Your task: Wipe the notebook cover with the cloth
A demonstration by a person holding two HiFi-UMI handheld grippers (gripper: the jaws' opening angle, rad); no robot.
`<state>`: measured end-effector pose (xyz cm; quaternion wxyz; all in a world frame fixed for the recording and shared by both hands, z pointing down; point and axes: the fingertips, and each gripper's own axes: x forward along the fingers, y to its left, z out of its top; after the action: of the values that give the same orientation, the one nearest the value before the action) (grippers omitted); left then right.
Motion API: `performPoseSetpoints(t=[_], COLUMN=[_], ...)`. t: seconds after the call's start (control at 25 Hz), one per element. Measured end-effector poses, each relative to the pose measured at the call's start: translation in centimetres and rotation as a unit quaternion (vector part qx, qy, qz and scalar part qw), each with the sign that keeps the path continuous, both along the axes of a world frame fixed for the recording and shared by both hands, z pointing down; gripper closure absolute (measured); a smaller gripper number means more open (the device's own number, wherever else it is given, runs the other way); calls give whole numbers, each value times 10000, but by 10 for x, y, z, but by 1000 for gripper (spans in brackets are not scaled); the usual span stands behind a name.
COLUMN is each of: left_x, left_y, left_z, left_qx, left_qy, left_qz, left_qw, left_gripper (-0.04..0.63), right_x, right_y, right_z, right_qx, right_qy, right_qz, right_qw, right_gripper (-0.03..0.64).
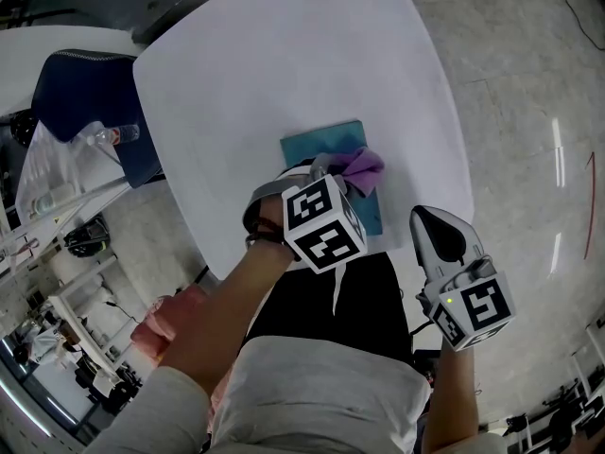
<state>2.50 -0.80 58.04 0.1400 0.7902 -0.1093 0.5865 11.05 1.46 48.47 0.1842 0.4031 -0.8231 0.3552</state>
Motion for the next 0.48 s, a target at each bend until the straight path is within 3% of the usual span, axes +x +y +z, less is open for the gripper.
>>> performPoseSetpoints(t=[0.48], left_x=[6], left_y=[36], left_z=[-1], left_qx=[-224], left_qy=[57], left_qz=[113], left_qw=[9997], left_gripper=[522], right_x=[-2], right_y=[6], right_z=[-6], right_qx=[62], right_qy=[7], right_qz=[6], right_qw=[10000], right_gripper=[603])
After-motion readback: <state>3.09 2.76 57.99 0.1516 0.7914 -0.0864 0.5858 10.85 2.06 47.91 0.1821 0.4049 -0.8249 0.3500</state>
